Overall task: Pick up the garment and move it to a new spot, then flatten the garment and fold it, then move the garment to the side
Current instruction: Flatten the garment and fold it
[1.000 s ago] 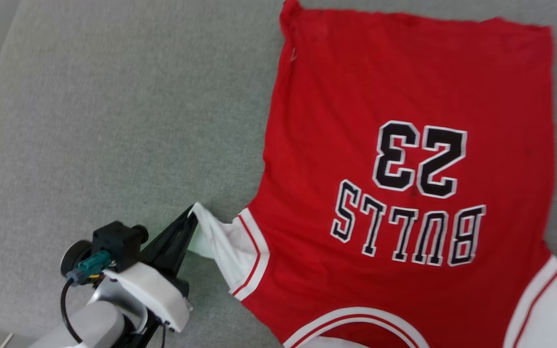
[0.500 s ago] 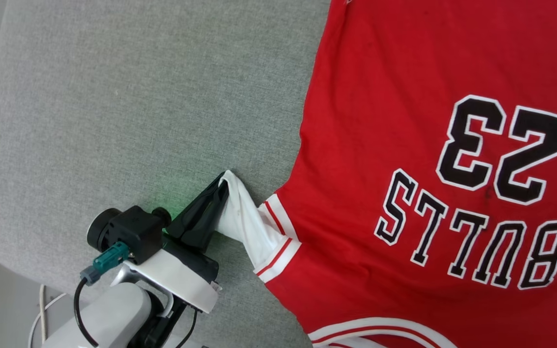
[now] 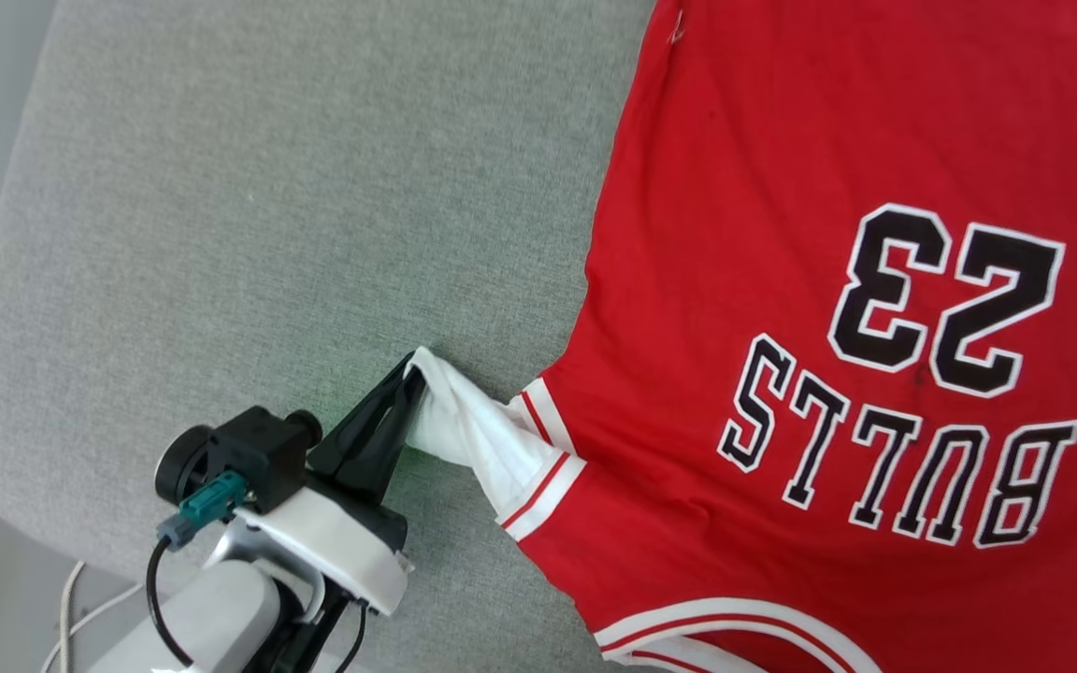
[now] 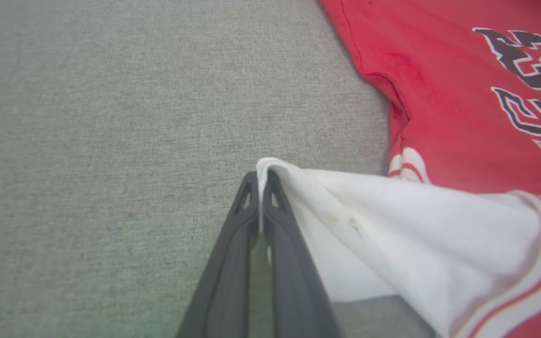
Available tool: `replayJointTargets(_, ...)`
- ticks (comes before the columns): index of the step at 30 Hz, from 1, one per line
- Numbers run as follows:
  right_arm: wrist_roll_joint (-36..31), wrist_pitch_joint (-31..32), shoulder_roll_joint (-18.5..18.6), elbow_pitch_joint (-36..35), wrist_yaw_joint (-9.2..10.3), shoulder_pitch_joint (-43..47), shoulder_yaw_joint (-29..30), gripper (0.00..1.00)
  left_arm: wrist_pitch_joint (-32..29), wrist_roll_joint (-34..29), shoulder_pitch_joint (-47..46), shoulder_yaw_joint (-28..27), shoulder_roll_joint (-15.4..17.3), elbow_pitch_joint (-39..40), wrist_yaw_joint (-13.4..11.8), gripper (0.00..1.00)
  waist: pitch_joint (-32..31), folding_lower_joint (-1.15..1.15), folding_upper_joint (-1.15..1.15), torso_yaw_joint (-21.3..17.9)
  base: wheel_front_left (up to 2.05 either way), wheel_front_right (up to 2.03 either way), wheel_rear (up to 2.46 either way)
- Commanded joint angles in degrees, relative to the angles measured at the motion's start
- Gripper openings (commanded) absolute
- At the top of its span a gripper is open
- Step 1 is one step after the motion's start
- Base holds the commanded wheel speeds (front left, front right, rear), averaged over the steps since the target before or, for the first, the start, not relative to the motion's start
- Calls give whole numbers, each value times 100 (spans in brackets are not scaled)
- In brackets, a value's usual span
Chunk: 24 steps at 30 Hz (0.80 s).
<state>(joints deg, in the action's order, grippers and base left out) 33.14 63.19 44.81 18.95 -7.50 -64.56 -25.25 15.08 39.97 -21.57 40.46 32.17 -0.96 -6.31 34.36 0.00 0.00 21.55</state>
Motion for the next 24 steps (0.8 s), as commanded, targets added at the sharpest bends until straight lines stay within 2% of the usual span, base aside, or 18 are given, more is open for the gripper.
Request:
replayJointTargets(1,88,-90,52,-36,2,55,-71,0,12,-25,131,-26,66,-24,-32,0,-364,0,0,-155,0,0,0)
replayJointTargets(5,311,-313,313,-251,2,332,-411,0,-16,59,352,-41,170,-31,-87,0,-833,0,0,-341,0,0,0)
replayJointTargets(11,995,-756,1120,-951,2,1453,-721,0,-117,163,743,-6,327,-4,-250,0,-1524,0,0,-630,0,0,0)
replayJointTargets(16,1419,-1127,1650,-1340,2,2609,-695,0,-142,269,1052,-50,464,30,-401,0,-1921,0,0,-904,0,0,0)
replayJointTargets(18,1483,-1189,1717,-1395,2,2844,-672,0,-151,288,1111,-55,490,34,-428,0,-1990,0,0,-957,0,0,0)
replayJointTargets(20,1675,-1413,1836,-1465,2,3692,-587,0,-171,356,1279,-89,584,74,-503,0,-2161,0,0,-1108,0,0,0)
replayJointTargets(21,1675,-1413,1836,-1465,2,3692,-587,0,-171,356,1279,-89,584,74,-503,0,-2161,0,0,-1108,0,0,0)
replayJointTargets(24,1843,-1647,1833,-1417,2,4577,-502,0,-164,407,1420,-126,663,124,-562,0,-2269,0,0,-1231,0,0,0)
